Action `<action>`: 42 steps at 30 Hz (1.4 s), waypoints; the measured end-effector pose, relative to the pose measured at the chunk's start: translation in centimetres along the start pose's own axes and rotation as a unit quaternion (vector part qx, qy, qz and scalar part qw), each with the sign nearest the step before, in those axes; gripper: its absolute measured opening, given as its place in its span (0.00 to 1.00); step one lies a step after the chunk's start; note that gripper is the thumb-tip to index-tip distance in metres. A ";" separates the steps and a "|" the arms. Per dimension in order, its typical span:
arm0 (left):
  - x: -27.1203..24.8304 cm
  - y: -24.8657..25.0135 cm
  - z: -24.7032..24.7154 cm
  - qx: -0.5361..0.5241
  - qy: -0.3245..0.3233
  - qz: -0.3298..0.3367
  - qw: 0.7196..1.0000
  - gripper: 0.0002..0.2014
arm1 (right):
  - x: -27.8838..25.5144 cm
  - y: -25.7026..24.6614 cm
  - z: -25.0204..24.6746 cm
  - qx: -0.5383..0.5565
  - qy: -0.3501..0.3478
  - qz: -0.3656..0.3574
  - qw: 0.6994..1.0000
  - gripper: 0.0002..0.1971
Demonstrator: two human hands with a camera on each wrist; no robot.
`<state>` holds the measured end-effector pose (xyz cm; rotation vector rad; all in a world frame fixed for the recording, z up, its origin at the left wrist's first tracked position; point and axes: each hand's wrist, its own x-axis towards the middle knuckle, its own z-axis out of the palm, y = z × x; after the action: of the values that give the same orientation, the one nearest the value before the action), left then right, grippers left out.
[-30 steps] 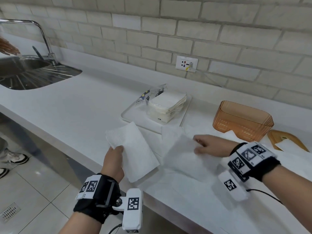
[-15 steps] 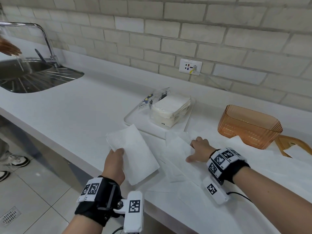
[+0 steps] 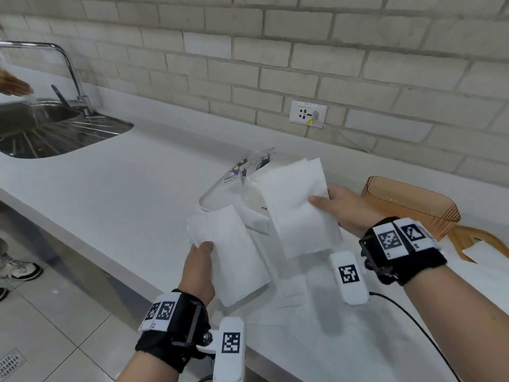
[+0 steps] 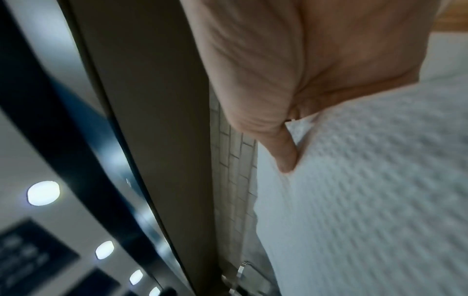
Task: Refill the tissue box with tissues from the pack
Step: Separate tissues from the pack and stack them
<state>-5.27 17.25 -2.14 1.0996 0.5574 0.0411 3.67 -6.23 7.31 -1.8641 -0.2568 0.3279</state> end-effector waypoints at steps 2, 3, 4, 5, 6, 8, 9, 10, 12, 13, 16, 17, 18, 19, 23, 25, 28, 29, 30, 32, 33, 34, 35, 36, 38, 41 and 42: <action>-0.4 0.1 1.2 -0.014 -0.010 -0.008 1.000 0.18 | 0.0 -0.5 1.1 0.092 -0.018 -0.008 0.996 0.08; -0.6 0.2 1.8 -0.022 -0.016 -0.011 1.000 0.18 | 0.2 -0.2 1.8 0.092 -0.021 -0.008 0.995 0.08; -0.8 0.3 2.3 -0.028 -0.020 -0.012 0.999 0.17 | 0.2 0.1 2.6 0.080 -0.018 -0.007 0.997 0.09; -1.0 0.3 2.8 -0.032 -0.027 -0.014 0.999 0.17 | 0.3 0.6 3.4 0.053 -0.008 -0.006 0.999 0.11; -1.3 0.5 3.1 -0.036 -0.036 -0.017 0.999 0.17 | 0.4 1.1 4.2 0.026 0.005 -0.005 1.000 0.13; -1.8 0.5 3.7 -0.046 -0.068 -0.022 0.996 0.15 | 0.5 1.9 5.4 -0.014 0.020 0.005 1.000 0.16; -1.9 0.4 4.0 -0.053 -0.085 -0.021 0.995 0.14 | 0.5 2.1 5.9 -0.027 0.017 0.010 0.999 0.16; -2.0 0.3 4.1 -0.060 -0.095 -0.019 0.993 0.15 | 0.5 2.4 6.4 -0.043 0.012 0.013 0.999 0.16; -2.0 0.2 4.5 -0.045 -0.093 0.002 0.995 0.13 | 0.4 2.7 7.4 -0.084 -0.005 0.020 0.996 0.18; -2.0 0.1 4.5 -0.021 -0.080 0.019 0.996 0.11 | 0.2 2.8 7.9 -0.110 -0.017 0.024 0.994 0.18; -1.6 -0.5 4.2 0.032 -0.053 0.034 0.997 0.14 | 0.1 2.8 8.4 -0.181 -0.066 0.028 0.981 0.19; -1.3 -0.5 3.6 0.036 -0.047 0.034 0.998 0.15 | 0.2 2.7 8.0 -0.197 -0.065 0.030 0.978 0.20; -1.0 -0.4 2.9 0.033 -0.037 0.034 0.998 0.16 | 0.4 2.5 7.2 -0.215 -0.049 0.032 0.975 0.19; -0.6 -0.3 2.1 0.025 -0.022 0.036 0.999 0.16 | 0.7 2.5 6.1 -0.243 -0.021 0.039 0.969 0.19; 0.9 0.8 -1.1 -0.008 0.040 0.064 0.997 0.17 | 2.3 3.9 3.2 -0.423 0.000 0.095 0.901 0.17; 1.2 0.8 -1.8 -0.014 0.050 0.071 0.996 0.18 | 3.7 4.8 3.2 -0.463 -0.004 0.126 0.877 0.19; 1.1 0.3 -2.4 -0.017 0.060 0.063 0.996 0.18 | 5.1 5.3 3.0 -0.497 0.045 0.160 0.852 0.21; 1.1 0.0 -2.6 -0.017 0.063 0.059 0.996 0.18 | 5.2 5.6 2.9 -0.498 0.049 0.171 0.849 0.21; 1.0 -0.2 -2.9 -0.018 0.066 0.055 0.996 0.17 | 5.5 6.2 2.8 -0.499 0.055 0.175 0.847 0.20; 0.9 -0.5 -3.3 -0.023 0.071 0.052 0.996 0.17 | 5.6 7.2 3.1 -0.486 0.065 0.192 0.850 0.18; 0.8 -0.6 -3.5 -0.025 0.073 0.052 0.996 0.17 | 5.7 7.6 3.2 -0.487 0.061 0.200 0.848 0.19; 0.7 -0.6 -3.7 -0.027 0.075 0.052 0.996 0.17 | 6.1 8.1 3.1 -0.487 0.054 0.202 0.848 0.19; 0.7 -0.6 -3.9 -0.028 0.077 0.052 0.995 0.17 | 6.4 8.3 3.1 -0.478 0.046 0.208 0.852 0.21; 0.7 -0.6 -4.1 -0.029 0.080 0.052 0.995 0.17 | 6.9 8.7 2.9 -0.466 0.040 0.210 0.859 0.24; 0.7 -0.5 -4.4 -0.027 0.082 0.053 0.995 0.16 | 7.3 8.3 2.6 -0.435 0.043 0.206 0.875 0.23; 0.7 -0.4 -4.3 -0.021 0.072 0.055 0.996 0.14 | 6.7 6.6 1.7 -0.327 0.062 0.161 0.929 0.12; 0.6 -0.3 -4.2 -0.017 0.067 0.056 0.996 0.14 | 6.5 5.8 1.3 -0.268 0.073 0.130 0.952 0.14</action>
<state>-6.72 20.76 -4.05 1.0994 0.6122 0.2222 9.43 -4.72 0.76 -2.4564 0.0089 0.3173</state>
